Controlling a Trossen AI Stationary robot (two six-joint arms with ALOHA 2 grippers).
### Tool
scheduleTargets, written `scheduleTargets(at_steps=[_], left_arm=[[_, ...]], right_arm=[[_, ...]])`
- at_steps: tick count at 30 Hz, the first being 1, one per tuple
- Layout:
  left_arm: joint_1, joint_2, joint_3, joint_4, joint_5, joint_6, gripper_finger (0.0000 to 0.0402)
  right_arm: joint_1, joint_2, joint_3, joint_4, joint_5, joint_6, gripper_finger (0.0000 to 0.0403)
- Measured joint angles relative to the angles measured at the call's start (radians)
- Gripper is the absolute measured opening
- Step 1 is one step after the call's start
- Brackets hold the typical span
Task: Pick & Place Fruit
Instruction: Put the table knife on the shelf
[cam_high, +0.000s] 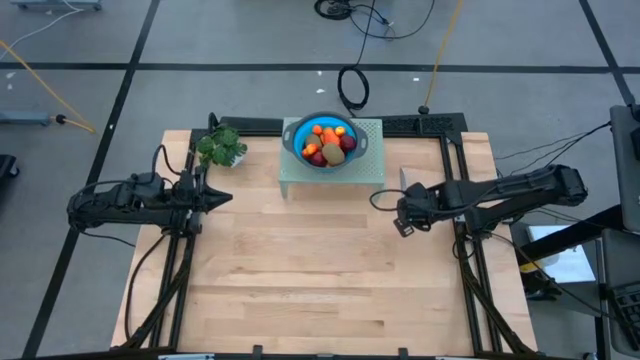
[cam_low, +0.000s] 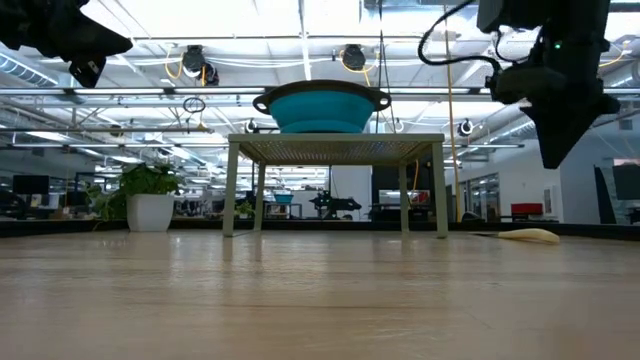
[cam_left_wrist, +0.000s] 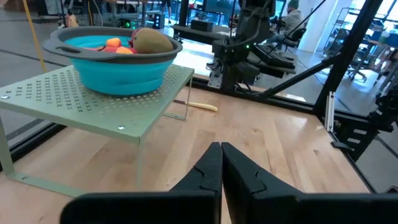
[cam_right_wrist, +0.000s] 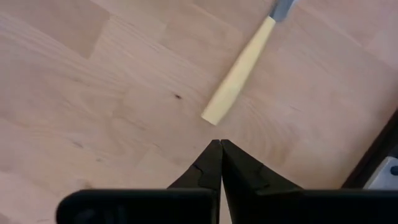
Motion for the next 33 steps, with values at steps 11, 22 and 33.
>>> scheduleTargets(at_steps=[11,22,33], left_arm=[[0.000,0.000,0.000,0.001,-0.002,-0.005,0.0004],[0.000,0.000,0.000,0.002,-0.002,-0.020,0.0010],[0.000,0.000,0.000,0.001,-0.003,-0.020,0.0016]], right_arm=[[0.000,0.000,-0.104,0.095,0.002,0.015,0.0069],[-0.038,-0.001,-0.163,0.164,0.008,0.016,0.0176],[-0.129,0.000,-0.215,0.264,0.007,-0.048,0.0233]])
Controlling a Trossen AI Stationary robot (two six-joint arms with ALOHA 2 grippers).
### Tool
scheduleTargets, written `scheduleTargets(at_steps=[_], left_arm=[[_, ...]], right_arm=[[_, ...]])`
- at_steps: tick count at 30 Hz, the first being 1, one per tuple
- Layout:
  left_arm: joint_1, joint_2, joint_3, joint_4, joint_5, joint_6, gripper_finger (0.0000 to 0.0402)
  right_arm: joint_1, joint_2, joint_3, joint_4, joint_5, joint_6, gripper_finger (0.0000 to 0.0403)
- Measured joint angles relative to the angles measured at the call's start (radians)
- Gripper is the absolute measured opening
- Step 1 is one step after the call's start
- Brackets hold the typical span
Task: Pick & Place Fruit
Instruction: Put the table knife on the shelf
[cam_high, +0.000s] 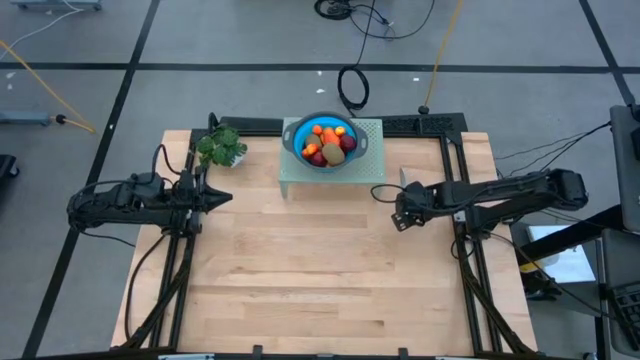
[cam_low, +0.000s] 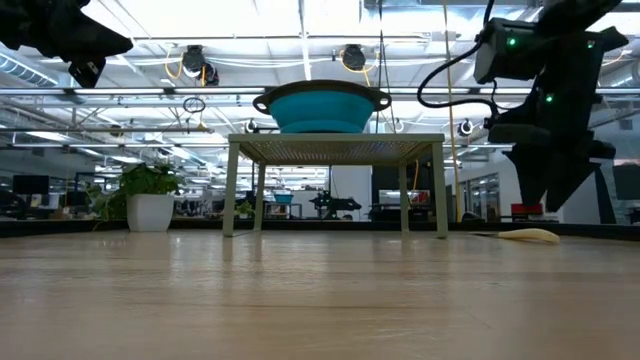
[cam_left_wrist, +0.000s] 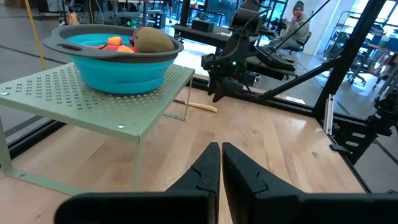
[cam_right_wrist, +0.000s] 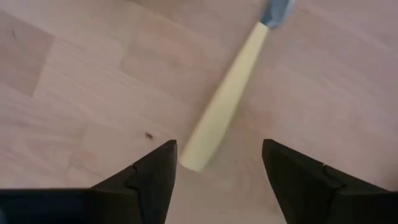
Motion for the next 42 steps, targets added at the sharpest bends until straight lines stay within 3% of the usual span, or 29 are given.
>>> scheduleTargets(at_steps=[5,13,32,42], left_arm=[[0.000,0.000,0.000,0.000,0.000,0.000,0.0011],[0.000,0.000,0.000,0.000,0.000,-0.001,0.0010],[0.000,0.000,0.000,0.000,-0.026,0.000,0.0015],[0.000,0.000,0.000,0.000,-0.026,0.002,0.0021]], right_arm=[[-0.033,0.000,-0.051,0.130,-0.005,-0.033,0.0226],[-0.090,0.000,-0.106,0.200,-0.007,-0.037,0.0215],[-0.148,0.004,-0.114,0.232,-0.034,-0.034,0.0215],[-0.148,0.093,-0.114,0.252,-0.034,0.005,0.0215]])
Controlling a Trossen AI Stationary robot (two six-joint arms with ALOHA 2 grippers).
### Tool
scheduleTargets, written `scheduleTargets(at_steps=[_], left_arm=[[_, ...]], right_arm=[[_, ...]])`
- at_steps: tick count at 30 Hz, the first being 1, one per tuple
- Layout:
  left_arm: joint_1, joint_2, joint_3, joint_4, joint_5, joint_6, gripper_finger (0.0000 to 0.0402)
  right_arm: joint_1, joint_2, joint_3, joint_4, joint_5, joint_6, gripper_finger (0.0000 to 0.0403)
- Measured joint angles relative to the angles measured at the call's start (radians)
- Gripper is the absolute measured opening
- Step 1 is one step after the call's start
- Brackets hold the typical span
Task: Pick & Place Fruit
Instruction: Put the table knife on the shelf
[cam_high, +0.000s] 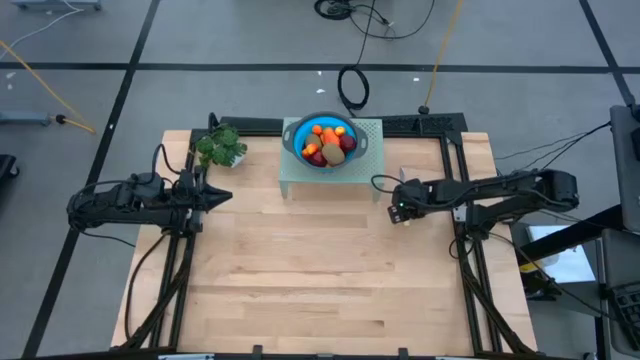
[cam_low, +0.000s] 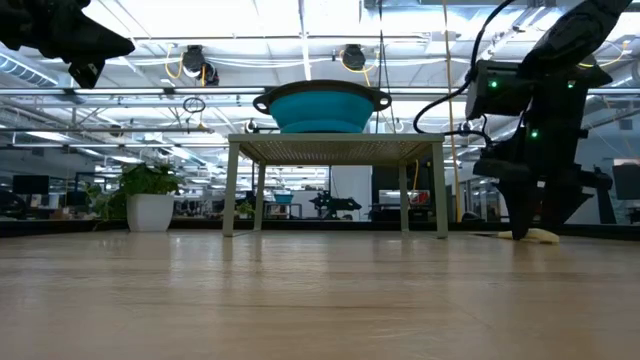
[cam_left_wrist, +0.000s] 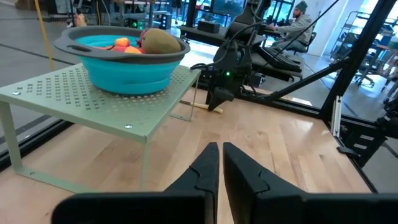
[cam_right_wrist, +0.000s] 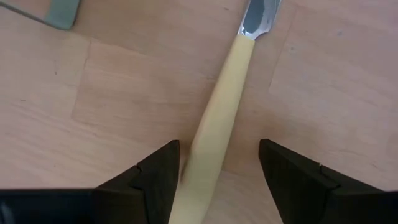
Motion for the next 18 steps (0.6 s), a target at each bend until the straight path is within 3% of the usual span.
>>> scheduleTargets(at_steps=[9,18], left_arm=[[0.000,0.000,0.000,0.000,0.000,0.000,0.0021],[0.000,0.000,0.000,0.000,0.000,0.004,0.0021]], right_arm=[[0.000,0.072,0.005,-0.001,-0.009,0.000,0.0207],[0.000,0.074,0.002,-0.016,-0.010,0.072,0.0135]])
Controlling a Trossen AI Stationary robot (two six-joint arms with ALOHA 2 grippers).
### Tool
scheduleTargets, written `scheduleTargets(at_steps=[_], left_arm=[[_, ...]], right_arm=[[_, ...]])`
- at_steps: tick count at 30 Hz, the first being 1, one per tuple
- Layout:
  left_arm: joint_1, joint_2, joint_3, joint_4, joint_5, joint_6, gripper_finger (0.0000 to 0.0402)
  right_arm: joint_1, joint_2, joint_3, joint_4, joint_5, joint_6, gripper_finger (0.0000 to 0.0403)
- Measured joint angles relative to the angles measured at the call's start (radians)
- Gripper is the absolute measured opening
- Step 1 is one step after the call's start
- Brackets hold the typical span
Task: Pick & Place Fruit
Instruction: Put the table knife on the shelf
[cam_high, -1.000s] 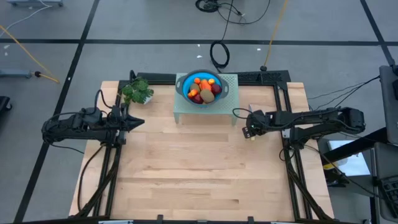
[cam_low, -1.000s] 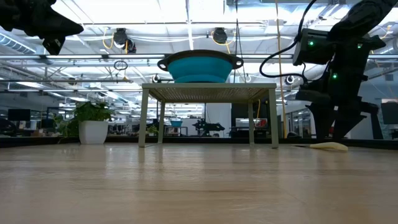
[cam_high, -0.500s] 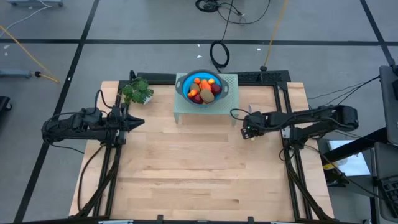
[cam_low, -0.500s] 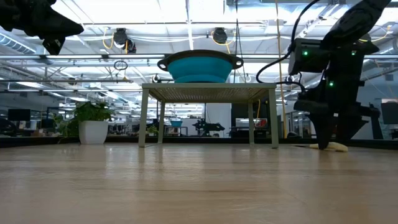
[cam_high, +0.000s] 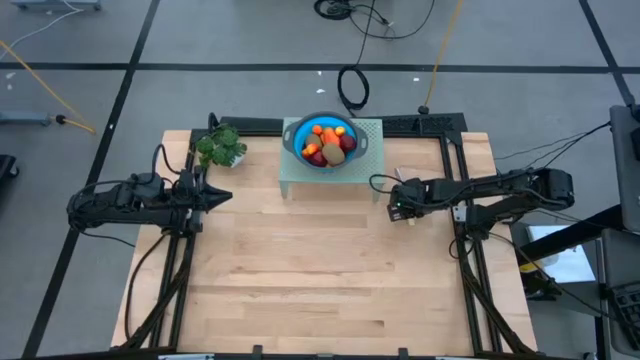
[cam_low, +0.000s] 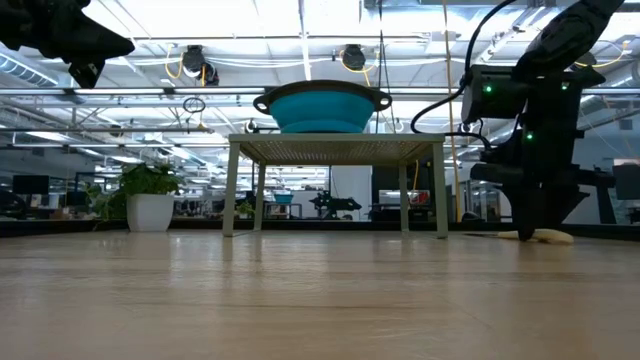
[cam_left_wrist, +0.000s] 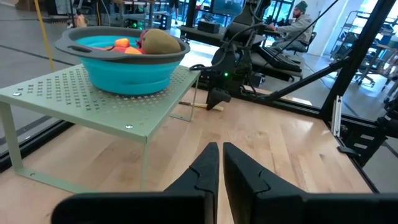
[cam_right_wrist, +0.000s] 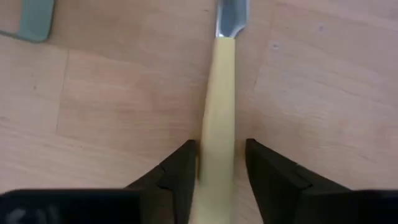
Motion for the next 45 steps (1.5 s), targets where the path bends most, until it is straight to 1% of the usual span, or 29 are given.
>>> scheduleTargets(at_steps=[8,13,19,24,26,45], left_arm=[[0.000,0.000,0.000,0.000,0.000,-0.002,0.0021],[0.000,0.000,0.000,0.000,0.000,-0.004,0.0021],[0.000,0.000,0.000,0.000,0.001,-0.004,0.0021],[0.000,0.000,0.000,0.000,0.019,-0.010,0.0021],[0.000,0.000,0.000,0.000,0.027,-0.011,0.0021],[0.000,0.000,0.000,0.001,0.029,-0.015,0.0021]], right_arm=[[0.000,0.001,-0.001,-0.002,-0.005,0.084,0.0065],[0.000,0.001,-0.001,-0.002,-0.008,0.146,0.0064],[0.000,-0.011,-0.002,-0.002,-0.005,0.182,0.0070],[0.002,-0.073,-0.004,0.003,0.009,0.197,0.0064],[0.002,-0.104,-0.008,-0.005,-0.015,0.200,0.0065],[0.003,-0.316,-0.005,0.004,0.012,0.224,0.0065]])
